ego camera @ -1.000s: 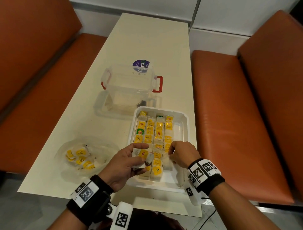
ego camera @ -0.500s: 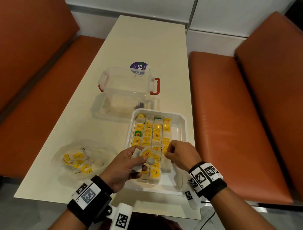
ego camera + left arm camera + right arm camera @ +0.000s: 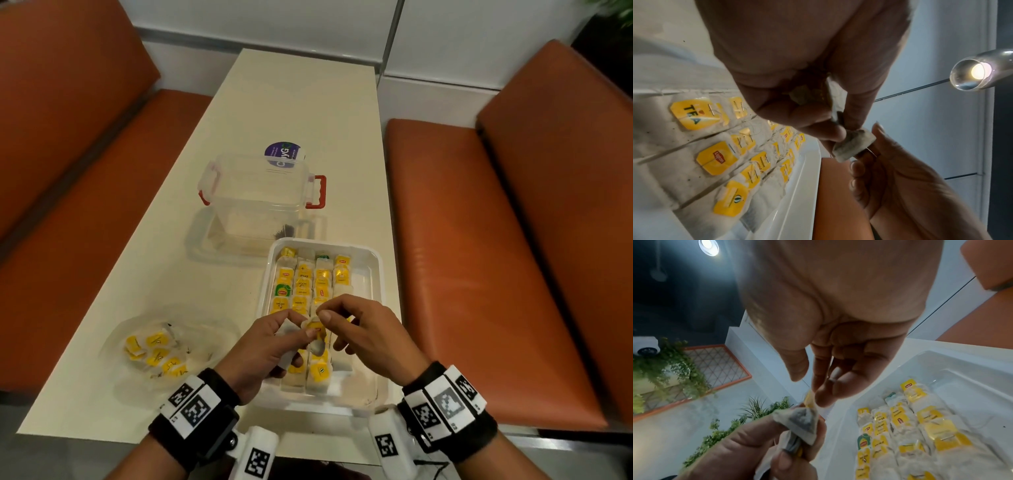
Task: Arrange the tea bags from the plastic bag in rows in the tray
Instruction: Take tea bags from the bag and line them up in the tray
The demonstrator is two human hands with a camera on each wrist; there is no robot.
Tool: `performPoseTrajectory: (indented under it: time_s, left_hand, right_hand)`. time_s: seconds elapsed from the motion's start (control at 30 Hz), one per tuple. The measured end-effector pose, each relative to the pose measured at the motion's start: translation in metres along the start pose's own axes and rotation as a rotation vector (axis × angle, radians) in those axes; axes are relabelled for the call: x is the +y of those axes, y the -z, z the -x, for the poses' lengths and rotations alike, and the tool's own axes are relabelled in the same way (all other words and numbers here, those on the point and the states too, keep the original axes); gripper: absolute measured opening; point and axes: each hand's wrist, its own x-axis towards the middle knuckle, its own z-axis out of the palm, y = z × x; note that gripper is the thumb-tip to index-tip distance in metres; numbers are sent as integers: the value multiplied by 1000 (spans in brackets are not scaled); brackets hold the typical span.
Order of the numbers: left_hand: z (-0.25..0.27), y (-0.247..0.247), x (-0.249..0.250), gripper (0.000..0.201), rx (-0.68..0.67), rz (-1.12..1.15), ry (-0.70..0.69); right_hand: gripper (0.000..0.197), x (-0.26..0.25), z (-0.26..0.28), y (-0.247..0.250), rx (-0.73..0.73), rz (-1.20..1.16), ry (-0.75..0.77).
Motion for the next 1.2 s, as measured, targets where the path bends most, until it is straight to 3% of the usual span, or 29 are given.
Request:
performPoseTrajectory:
  time_s: [0.4, 0.63, 0.77, 1.0, 1.2]
  left_hand:
    - [-1, -3, 11, 46, -107, -130, -68]
    - [0, -13, 5, 26, -86, -128, -93]
    - [0, -16, 3, 12, -74, -148, -94]
    - [-1, -15, -1, 20, -122, -170, -48]
    - [-2, -17, -1, 27, -129, -97, -9]
  right_hand:
    - [3, -1, 9, 17, 35, -66, 28]
    - [5, -3, 10, 25, 48, -102, 21]
    - [17, -1, 13, 30, -48, 4, 27]
    - [4, 2, 12, 33, 8, 143, 37]
    - [5, 9, 9, 32, -7, 13, 25]
